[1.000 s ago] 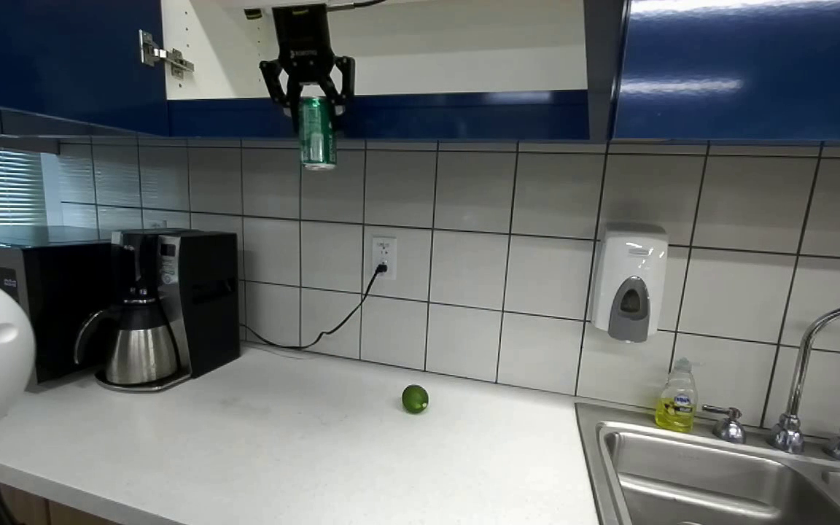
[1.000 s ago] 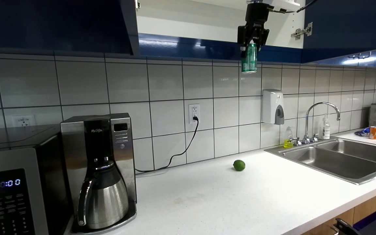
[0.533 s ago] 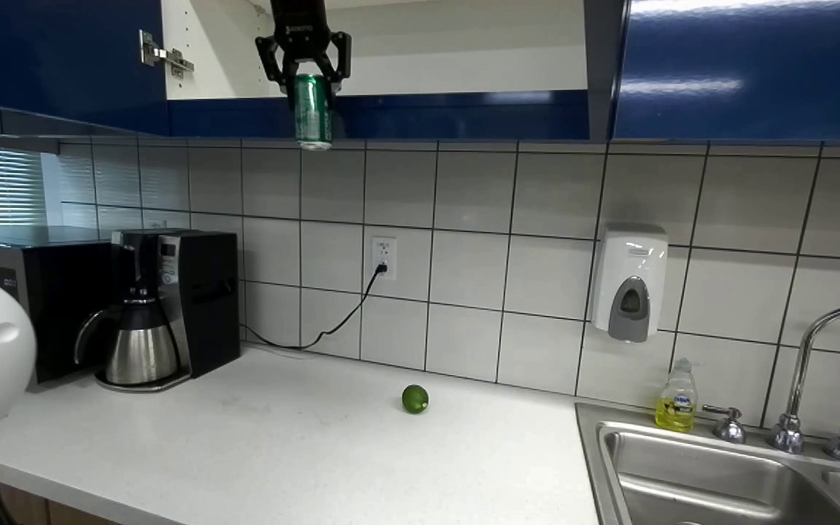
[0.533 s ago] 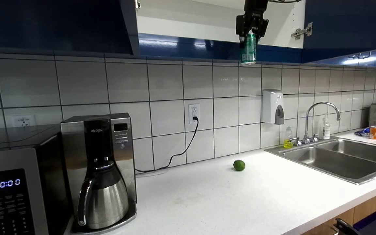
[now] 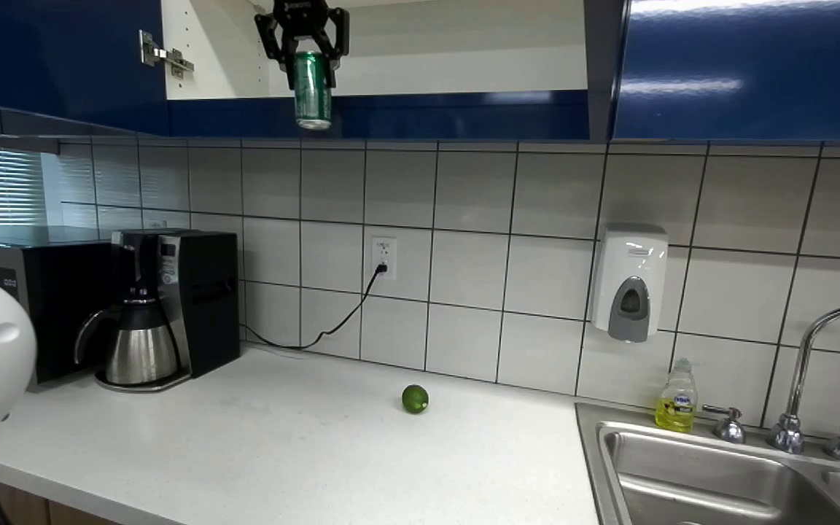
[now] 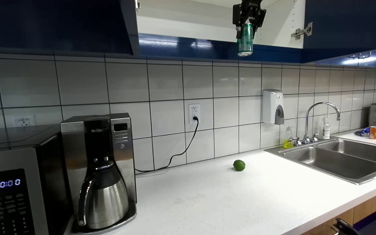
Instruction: Move the can of sprite to the bottom shelf of the cabinet
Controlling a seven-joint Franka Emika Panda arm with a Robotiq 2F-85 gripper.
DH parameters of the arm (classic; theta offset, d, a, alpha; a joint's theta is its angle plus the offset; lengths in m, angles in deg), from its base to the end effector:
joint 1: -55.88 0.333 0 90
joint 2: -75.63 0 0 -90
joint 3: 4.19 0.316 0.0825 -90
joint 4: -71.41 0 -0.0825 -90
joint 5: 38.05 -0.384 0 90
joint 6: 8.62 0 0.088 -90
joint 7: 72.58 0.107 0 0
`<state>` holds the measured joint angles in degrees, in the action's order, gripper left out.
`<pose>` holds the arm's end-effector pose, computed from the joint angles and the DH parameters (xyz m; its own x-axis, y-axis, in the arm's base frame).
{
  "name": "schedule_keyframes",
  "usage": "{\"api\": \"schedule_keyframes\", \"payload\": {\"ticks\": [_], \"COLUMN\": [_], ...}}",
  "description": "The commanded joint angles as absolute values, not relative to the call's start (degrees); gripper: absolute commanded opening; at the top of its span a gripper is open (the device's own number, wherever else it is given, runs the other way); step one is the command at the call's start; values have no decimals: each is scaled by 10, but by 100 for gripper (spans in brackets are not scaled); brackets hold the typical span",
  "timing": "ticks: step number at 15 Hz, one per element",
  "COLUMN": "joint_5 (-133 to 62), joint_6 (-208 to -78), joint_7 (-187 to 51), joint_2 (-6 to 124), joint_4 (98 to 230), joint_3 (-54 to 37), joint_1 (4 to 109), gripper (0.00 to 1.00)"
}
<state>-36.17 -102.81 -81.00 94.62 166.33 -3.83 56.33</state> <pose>0.4447 0.0037 0.7580 0.9384 0.1623 0.3049 0.1448 -0.9863 0.0794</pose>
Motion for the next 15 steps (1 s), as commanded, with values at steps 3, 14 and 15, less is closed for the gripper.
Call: {"api": "schedule_keyframes", "payload": {"ticks": [3,14,15], "joint_5": [-355,-347,-347], "joint_6": [-985,-917,-913], "joint_7": [-775,-734,-731], "joint_2": [905,827,820], "joint_4": [1569,1413,1399], "joint_3": [-30,-24,-24], "joint_1": [565,565,565], "gripper": [38,38,38]}}
